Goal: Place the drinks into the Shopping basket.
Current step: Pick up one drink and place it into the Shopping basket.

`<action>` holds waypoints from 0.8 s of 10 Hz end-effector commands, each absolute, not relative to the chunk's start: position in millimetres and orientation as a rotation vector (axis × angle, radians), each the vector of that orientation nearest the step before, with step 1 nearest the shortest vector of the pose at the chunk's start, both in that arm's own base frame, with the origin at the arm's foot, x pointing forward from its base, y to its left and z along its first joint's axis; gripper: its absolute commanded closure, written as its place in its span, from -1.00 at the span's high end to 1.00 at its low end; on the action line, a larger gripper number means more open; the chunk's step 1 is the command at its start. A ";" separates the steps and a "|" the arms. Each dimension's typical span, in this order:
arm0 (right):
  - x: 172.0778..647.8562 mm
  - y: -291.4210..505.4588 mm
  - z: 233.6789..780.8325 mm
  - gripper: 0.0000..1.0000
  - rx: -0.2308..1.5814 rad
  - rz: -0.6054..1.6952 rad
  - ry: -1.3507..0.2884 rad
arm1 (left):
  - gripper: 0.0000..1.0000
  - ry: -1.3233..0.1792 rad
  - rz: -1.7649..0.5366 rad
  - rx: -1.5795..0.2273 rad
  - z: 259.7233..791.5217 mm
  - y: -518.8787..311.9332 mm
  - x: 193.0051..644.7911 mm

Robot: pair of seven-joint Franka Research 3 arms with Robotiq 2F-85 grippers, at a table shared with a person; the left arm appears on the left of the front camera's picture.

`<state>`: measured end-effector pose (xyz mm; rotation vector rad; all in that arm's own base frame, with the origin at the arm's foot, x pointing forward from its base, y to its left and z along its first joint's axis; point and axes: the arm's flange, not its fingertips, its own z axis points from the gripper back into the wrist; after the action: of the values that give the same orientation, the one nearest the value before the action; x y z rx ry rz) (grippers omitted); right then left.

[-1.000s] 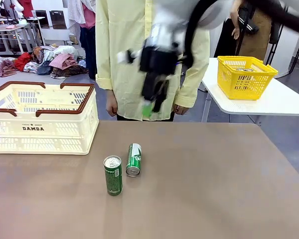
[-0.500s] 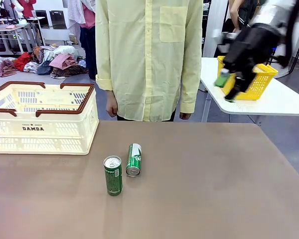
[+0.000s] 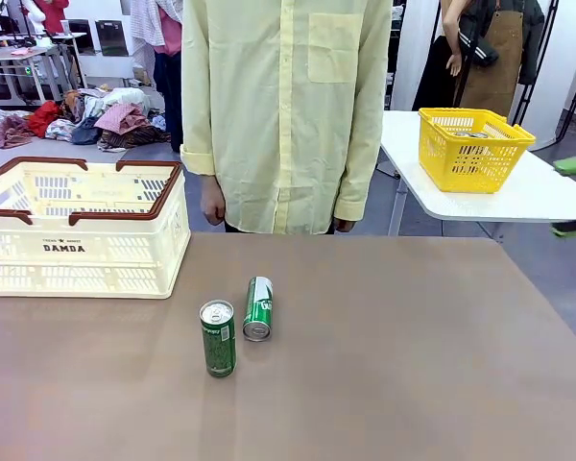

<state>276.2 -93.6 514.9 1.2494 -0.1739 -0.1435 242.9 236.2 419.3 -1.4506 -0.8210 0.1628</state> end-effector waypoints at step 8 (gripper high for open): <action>249.8 -135.2 484.8 1.00 1.337 -0.292 -0.316 | 1.00 -0.831 0.167 -1.467 423.1 236.3 241.6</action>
<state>250.2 -136.5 480.2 1.3211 -0.3134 -0.2766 242.7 236.4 419.2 -1.4507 -0.8212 0.1632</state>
